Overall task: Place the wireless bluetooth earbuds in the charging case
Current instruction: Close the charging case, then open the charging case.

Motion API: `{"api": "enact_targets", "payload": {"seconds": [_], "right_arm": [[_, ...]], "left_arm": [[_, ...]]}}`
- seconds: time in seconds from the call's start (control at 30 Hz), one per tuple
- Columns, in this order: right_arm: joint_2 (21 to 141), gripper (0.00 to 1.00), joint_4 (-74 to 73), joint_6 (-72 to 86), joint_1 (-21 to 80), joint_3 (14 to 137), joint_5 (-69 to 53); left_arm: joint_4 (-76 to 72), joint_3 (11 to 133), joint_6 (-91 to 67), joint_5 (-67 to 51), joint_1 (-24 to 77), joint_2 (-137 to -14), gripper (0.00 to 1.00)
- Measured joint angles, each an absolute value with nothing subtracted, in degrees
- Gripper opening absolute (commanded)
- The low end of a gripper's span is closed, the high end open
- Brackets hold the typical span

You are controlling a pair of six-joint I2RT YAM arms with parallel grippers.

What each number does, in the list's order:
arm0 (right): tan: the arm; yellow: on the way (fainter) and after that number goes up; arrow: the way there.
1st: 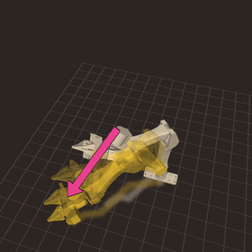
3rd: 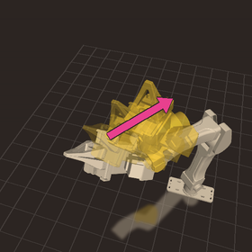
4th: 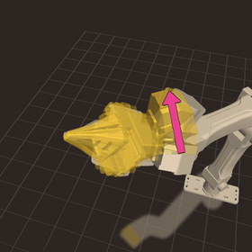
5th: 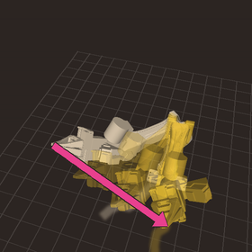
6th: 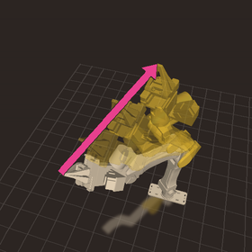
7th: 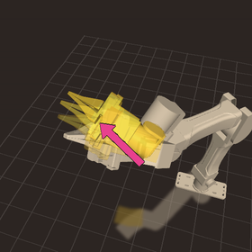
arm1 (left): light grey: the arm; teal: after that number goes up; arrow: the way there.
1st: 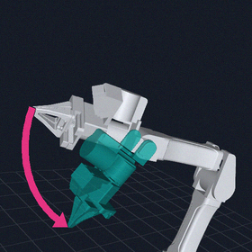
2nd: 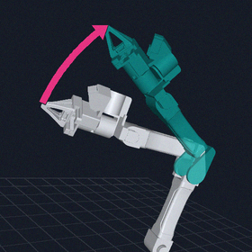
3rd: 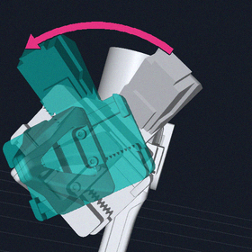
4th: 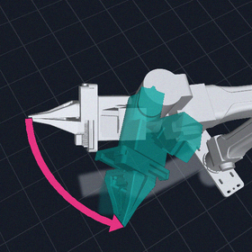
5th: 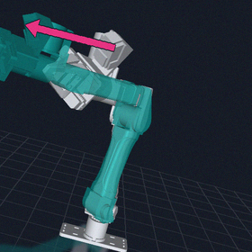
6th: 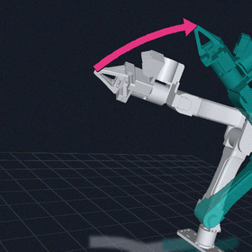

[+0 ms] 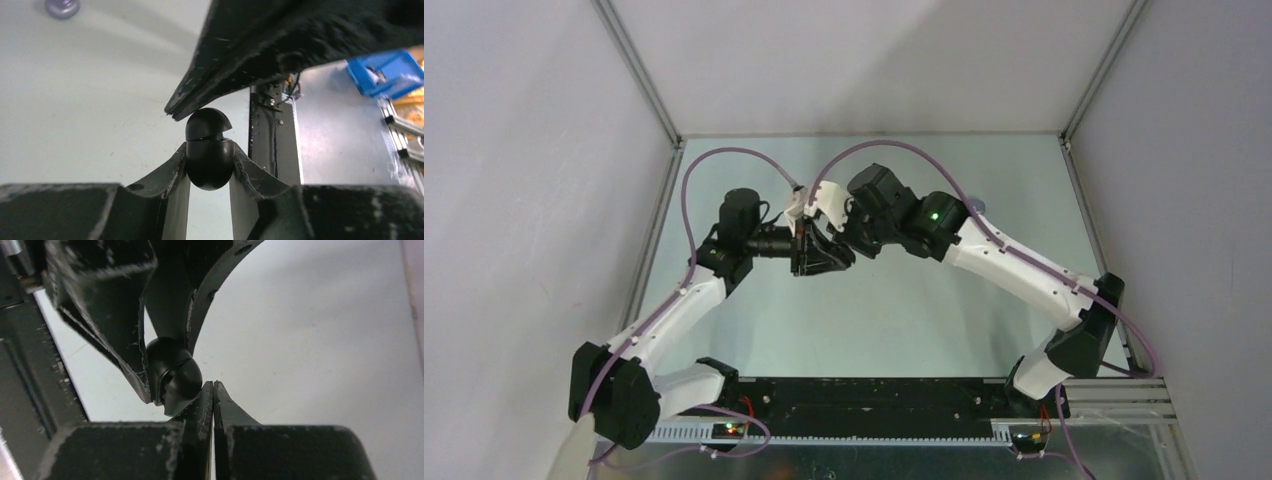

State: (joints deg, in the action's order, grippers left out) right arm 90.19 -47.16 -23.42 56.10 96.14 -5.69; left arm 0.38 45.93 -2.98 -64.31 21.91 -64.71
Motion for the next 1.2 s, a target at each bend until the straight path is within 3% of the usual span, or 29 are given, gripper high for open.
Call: {"api": "enact_targets", "payload": {"seconds": [0.23,0.3,0.37,0.4,0.47,0.53,0.67,0.83,1.03,1.2], "right_arm": [[92.9,0.01,-48.1,-21.8,59.0,98.2,2.3],[93.7,0.04,-48.1,-20.9,61.6,98.9,-0.9],[94.2,0.16,-48.1,-20.4,63.4,99.2,-3.9],[94.3,0.25,-48.3,-20.1,63.5,99.2,-5.8],[94.1,0.32,-48.6,-19.4,61.5,99.2,-9.5],[93.5,0.34,-48.6,-19.1,57.6,99.2,-12.7],[89.8,0.30,-48.5,-19.4,49.5,98.5,-19.5],[82.6,0.30,-48.5,-21.4,47.9,96.8,-27.7],[79.5,0.40,-50.9,-26.3,46.6,96.4,-37.1],[79.5,0.49,-55.7,-30.6,46.5,96.4,-42.9]], "left_arm": [[2.2,45.9,-6.1,-52.8,21.2,-65.6,0.04],[-0.7,45.9,-6.3,-50.2,20.3,-66.0,0.04],[-3.2,45.9,-6.6,-49.9,19.2,-66.0,0.05],[-5.1,45.8,-7.0,-50.9,18.4,-66.0,0.06],[-8.2,45.4,-7.8,-53.3,17.3,-65.9,0.06],[-10.9,44.8,-8.7,-56.7,16.6,-65.7,0.07],[-15.1,43.8,-10.4,-64.0,16.5,-65.0,0.07],[-17.1,43.9,-10.4,-72.0,16.6,-64.2,0.10],[6.1,49.5,11.0,-82.5,16.7,-64.6,0.18],[16.2,50.3,21.3,-86.3,16.6,-64.1,0.21]]}}
